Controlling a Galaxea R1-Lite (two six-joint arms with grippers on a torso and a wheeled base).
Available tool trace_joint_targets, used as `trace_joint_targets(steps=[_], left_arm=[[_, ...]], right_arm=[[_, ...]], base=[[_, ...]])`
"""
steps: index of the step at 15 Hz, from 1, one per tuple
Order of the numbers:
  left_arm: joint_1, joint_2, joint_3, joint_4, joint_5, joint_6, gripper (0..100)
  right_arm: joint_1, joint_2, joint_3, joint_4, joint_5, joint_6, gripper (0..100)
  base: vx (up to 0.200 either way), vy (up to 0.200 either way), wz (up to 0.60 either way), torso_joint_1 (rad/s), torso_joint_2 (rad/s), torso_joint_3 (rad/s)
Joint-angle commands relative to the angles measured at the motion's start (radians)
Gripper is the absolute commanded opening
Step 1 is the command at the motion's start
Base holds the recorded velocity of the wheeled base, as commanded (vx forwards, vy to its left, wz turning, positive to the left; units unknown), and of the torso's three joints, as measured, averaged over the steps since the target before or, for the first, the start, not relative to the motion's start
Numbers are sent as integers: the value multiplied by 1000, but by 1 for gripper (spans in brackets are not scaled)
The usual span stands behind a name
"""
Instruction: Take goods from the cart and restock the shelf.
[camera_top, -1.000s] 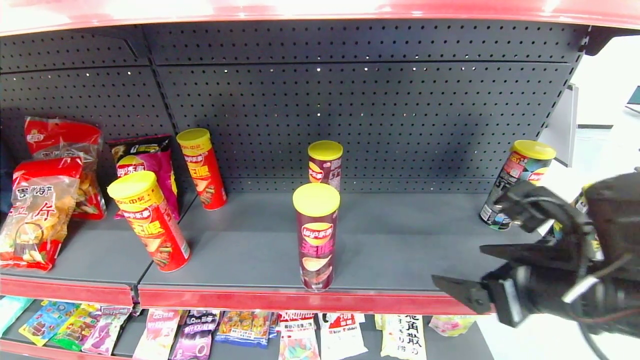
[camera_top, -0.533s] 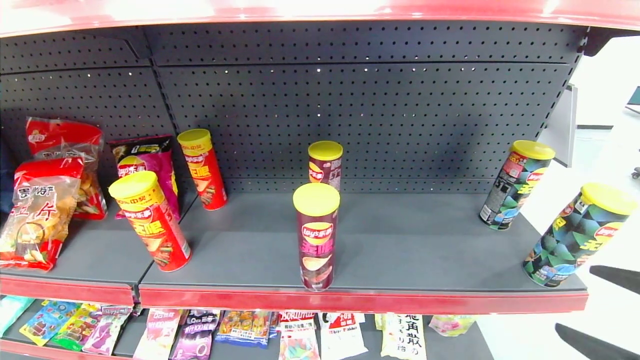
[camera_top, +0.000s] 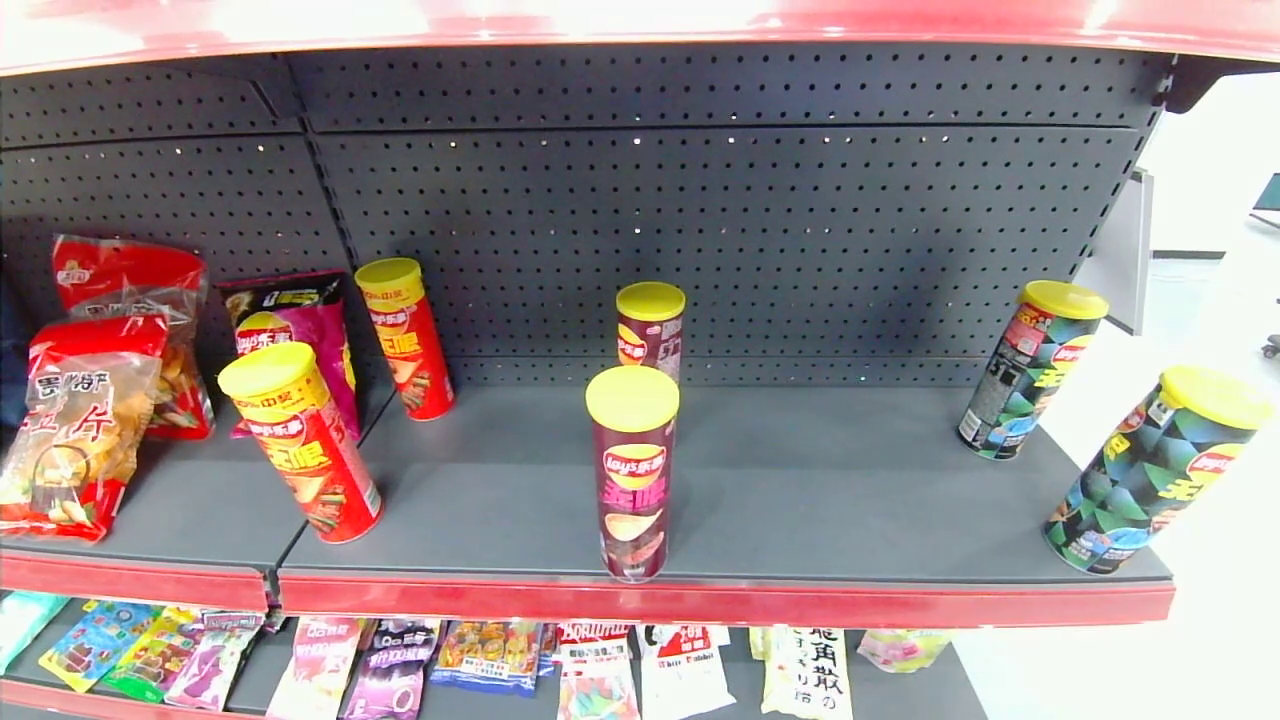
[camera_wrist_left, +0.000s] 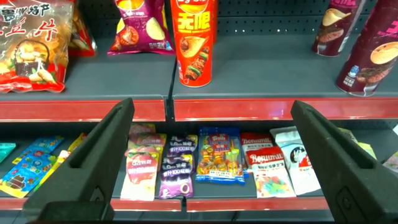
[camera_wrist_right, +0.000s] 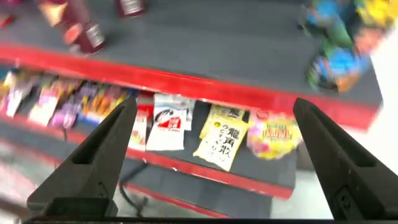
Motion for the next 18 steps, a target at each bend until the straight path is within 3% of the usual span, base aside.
trace_joint_targets(steps=[1, 4, 5, 18], left_arm=[[0, 0, 0, 0, 0, 0, 100], [0, 0, 0, 0, 0, 0, 100], [0, 0, 0, 0, 0, 1, 100], [0, 0, 0, 0, 0, 1, 100]], right_arm=[[-21, -146, 20, 0, -8, 22, 100], [19, -211, 22, 6, -186, -20, 100], [19, -211, 19, 70, -302, 14, 100], [19, -211, 22, 59, -276, -14, 100]], base=[[0, 0, 0, 0, 0, 0], [0, 0, 0, 0, 0, 0], [0, 0, 0, 0, 0, 0], [0, 0, 0, 0, 0, 0]])
